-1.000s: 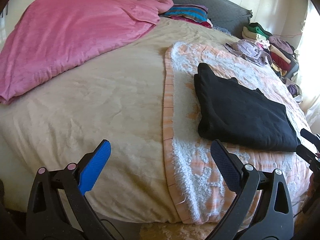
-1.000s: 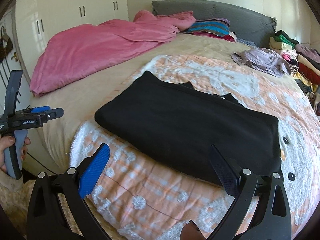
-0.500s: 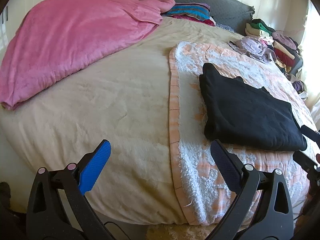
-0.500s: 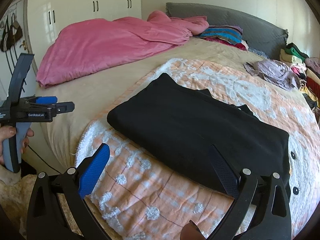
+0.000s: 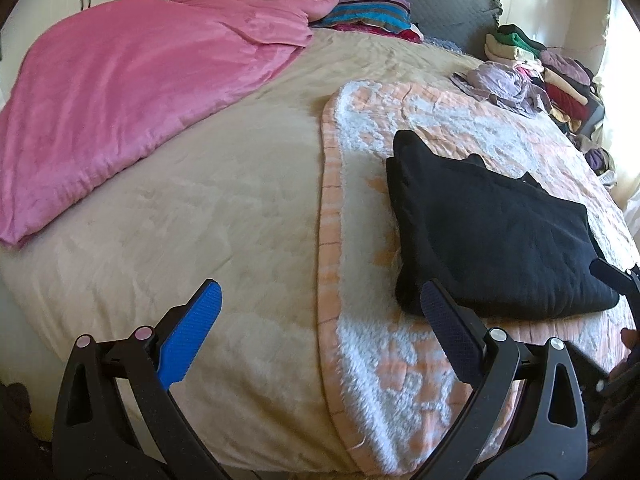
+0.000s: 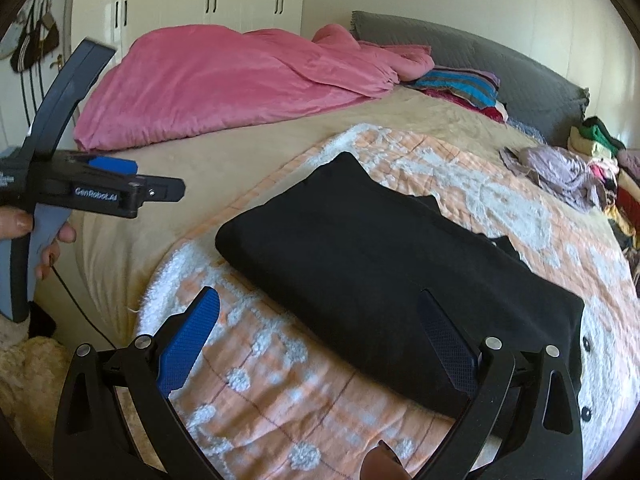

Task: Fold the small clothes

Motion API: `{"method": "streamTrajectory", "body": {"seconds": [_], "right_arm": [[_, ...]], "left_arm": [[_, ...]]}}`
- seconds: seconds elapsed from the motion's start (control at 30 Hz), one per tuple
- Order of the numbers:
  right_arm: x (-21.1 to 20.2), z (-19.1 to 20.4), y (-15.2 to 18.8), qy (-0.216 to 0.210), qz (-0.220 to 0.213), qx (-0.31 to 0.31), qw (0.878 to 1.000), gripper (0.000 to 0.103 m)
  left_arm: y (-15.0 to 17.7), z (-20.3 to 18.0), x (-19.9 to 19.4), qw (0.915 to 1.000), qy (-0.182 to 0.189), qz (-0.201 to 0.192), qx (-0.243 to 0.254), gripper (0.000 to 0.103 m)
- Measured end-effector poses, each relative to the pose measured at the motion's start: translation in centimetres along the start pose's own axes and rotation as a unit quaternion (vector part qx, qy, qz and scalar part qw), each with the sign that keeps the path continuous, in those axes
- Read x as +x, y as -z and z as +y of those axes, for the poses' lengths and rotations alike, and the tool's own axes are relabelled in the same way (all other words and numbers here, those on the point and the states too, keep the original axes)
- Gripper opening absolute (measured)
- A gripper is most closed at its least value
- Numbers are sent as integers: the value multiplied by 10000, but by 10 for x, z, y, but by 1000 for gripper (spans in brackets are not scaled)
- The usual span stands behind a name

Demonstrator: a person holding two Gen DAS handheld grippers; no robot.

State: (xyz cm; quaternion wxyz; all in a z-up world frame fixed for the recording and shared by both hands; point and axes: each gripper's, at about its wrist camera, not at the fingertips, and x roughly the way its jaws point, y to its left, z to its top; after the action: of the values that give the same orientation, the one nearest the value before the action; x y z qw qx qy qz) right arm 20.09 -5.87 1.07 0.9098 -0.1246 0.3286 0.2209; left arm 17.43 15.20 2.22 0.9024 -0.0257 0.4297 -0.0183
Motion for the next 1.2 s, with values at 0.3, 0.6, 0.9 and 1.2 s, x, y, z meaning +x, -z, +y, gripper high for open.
{"method": "streamTrajectory", "body": {"seconds": [0.3, 0.6, 0.9, 1.2], "right_arm": [[23, 2, -3, 42, 68, -219, 9997, 98], [44, 9, 2, 101, 212, -447, 9987, 98], [67, 22, 6, 259, 336, -796, 9959, 98], [90, 32, 10, 326, 422, -1066, 9929, 98]], "left_arm": [[-19, -17, 24, 9997, 46, 189, 167, 93], [-35, -31, 53, 9985, 16, 401, 371, 93], [-51, -32, 70, 9979, 47, 516, 386, 93], [-63, -26, 85, 9976, 108, 626, 276, 93]]}}
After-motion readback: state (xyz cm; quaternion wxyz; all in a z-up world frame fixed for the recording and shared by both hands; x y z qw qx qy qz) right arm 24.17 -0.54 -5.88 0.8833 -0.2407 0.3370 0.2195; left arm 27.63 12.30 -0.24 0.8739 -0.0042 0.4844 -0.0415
